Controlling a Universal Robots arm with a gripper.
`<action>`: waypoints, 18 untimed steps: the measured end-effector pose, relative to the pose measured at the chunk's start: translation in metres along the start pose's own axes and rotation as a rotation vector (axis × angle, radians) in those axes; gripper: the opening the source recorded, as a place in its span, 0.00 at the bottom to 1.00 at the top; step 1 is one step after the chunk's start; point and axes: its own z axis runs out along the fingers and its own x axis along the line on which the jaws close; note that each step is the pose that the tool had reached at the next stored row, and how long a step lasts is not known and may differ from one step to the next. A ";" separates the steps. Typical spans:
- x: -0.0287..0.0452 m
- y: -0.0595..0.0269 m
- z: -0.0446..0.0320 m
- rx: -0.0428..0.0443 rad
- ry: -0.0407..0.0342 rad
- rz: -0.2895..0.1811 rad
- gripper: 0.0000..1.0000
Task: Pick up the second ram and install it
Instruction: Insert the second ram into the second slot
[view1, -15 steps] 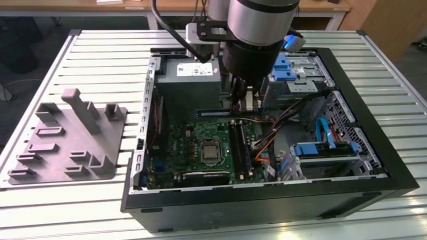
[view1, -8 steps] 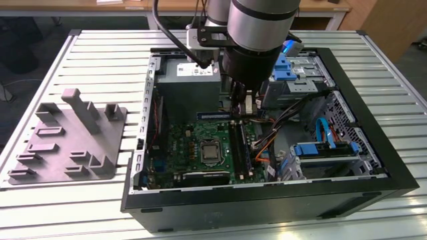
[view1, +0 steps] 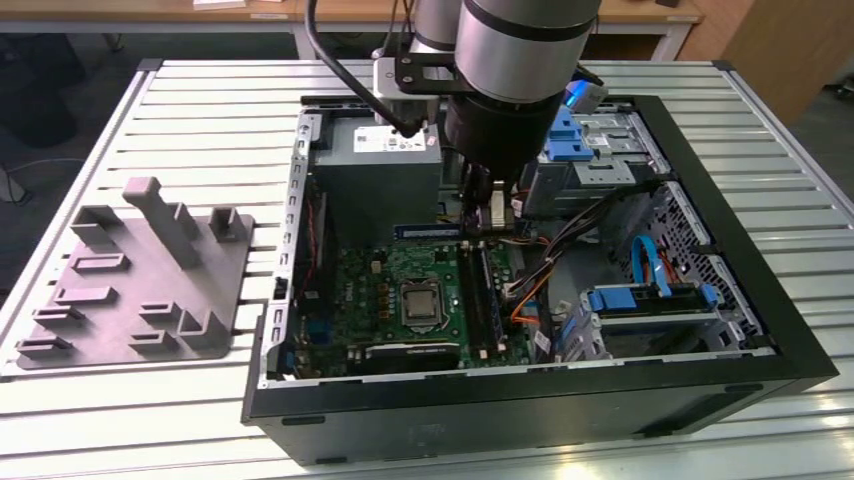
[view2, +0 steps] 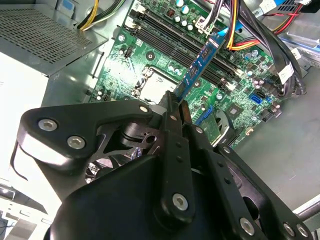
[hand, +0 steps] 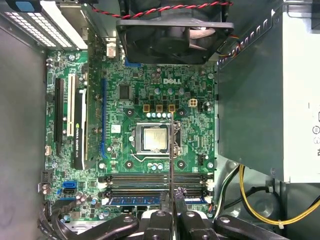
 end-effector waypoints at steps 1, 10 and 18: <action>0.0000 0.0000 0.0000 0.0000 -0.0001 0.000 0.14; 0.0000 -0.0001 0.0001 0.0029 -0.0019 0.055 0.14; 0.0000 -0.0001 0.0002 0.0093 -0.0058 0.174 0.14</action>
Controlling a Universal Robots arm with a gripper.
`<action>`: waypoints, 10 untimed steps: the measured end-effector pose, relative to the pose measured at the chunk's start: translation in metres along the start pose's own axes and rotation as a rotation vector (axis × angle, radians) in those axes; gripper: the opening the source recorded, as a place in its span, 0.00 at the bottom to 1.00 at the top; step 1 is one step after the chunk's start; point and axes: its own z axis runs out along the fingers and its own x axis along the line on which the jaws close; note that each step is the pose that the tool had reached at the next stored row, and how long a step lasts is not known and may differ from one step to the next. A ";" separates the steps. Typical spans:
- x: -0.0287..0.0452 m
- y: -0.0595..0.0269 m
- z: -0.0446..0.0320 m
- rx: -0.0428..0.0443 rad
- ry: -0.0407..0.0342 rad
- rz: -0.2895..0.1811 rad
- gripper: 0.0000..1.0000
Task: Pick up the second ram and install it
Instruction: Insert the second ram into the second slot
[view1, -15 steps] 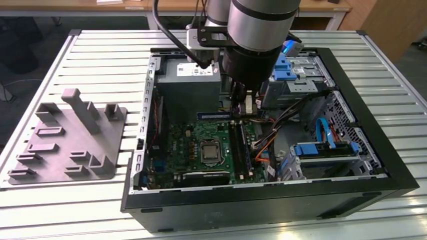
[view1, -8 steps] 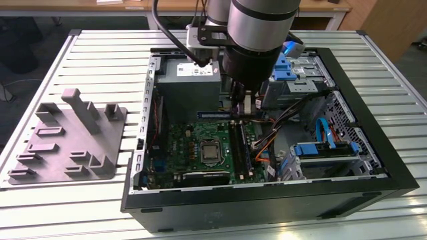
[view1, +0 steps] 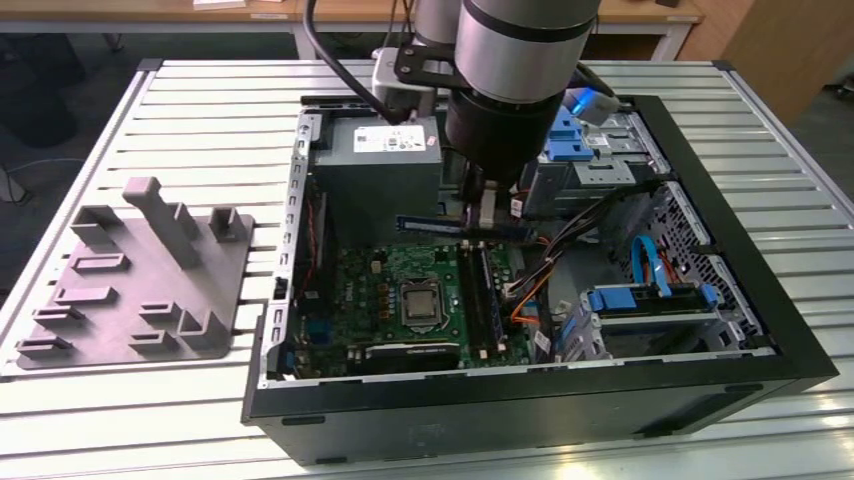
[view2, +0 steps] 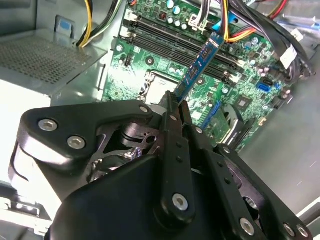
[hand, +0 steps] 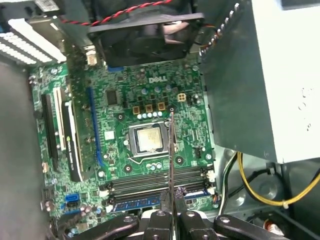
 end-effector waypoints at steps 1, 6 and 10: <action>0.0000 0.0000 0.0000 0.0006 -0.0004 0.012 0.14; 0.0001 0.0000 0.0001 0.0039 -0.0024 0.073 0.14; 0.0001 0.0000 0.0001 0.0062 -0.0038 0.117 0.14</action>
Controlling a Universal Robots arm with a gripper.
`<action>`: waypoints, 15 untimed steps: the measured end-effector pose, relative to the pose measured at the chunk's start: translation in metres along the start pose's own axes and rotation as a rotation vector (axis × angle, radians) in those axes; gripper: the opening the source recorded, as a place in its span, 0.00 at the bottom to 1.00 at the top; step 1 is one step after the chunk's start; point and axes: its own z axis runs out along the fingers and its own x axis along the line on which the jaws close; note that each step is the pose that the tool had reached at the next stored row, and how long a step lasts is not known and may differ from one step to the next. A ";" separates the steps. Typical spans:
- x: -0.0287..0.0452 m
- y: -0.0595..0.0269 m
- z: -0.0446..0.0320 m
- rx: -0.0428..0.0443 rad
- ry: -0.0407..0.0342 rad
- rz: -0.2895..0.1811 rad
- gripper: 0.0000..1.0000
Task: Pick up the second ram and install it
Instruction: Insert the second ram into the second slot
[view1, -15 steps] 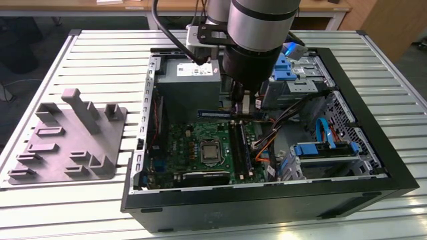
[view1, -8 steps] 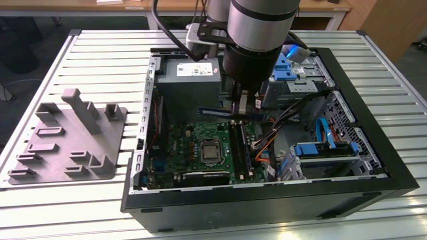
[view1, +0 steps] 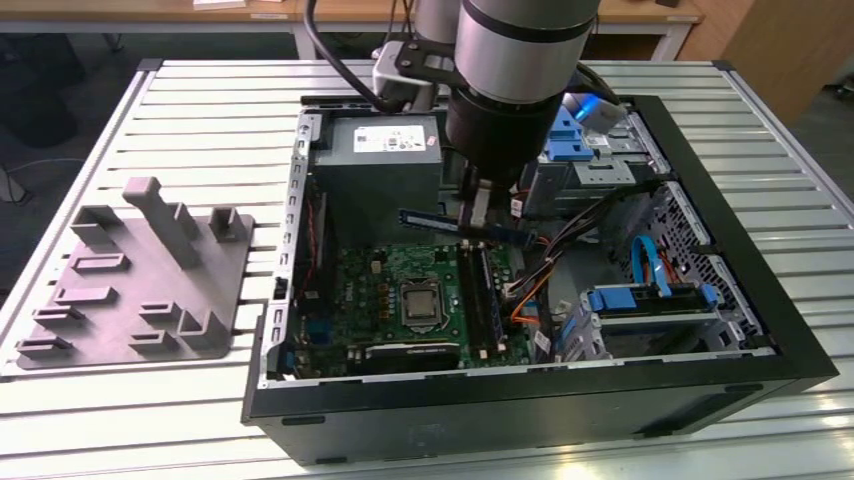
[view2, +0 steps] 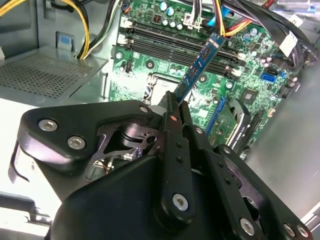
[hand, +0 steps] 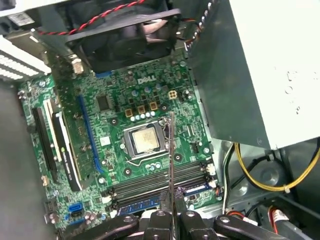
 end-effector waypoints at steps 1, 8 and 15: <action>0.0000 0.0000 0.0000 0.0006 -0.0004 0.011 0.14; 0.0000 0.0000 0.0002 0.0046 -0.0028 0.084 0.14; 0.0000 0.0000 0.0002 0.0085 -0.0052 0.158 0.14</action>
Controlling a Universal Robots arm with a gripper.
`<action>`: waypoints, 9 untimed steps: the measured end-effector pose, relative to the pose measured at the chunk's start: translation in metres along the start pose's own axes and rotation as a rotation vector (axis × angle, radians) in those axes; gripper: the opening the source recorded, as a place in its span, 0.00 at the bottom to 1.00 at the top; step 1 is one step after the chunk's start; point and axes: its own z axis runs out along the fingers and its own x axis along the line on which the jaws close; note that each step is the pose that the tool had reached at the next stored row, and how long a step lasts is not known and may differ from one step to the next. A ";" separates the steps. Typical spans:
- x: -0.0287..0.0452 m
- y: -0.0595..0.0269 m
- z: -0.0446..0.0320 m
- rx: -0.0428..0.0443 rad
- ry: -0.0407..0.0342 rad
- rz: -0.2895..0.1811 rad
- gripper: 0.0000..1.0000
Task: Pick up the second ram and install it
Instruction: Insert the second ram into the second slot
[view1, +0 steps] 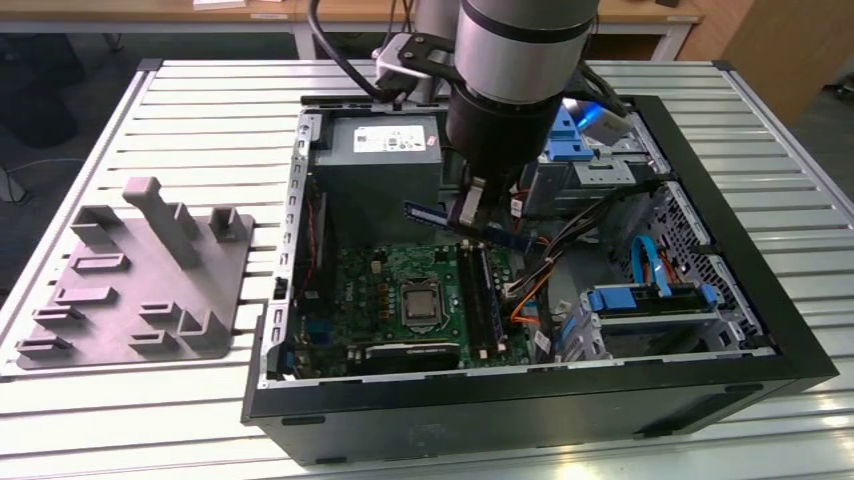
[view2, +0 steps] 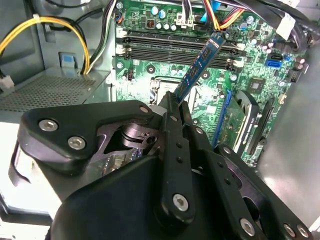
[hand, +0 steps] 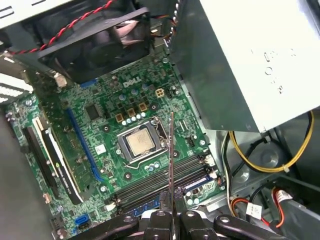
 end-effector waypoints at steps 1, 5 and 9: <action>0.0000 0.0000 0.0000 0.0005 -0.0003 0.010 0.14; 0.0000 0.0000 0.0000 0.0025 -0.0016 0.048 0.14; 0.0000 0.0000 0.0001 0.0045 -0.0027 0.084 0.14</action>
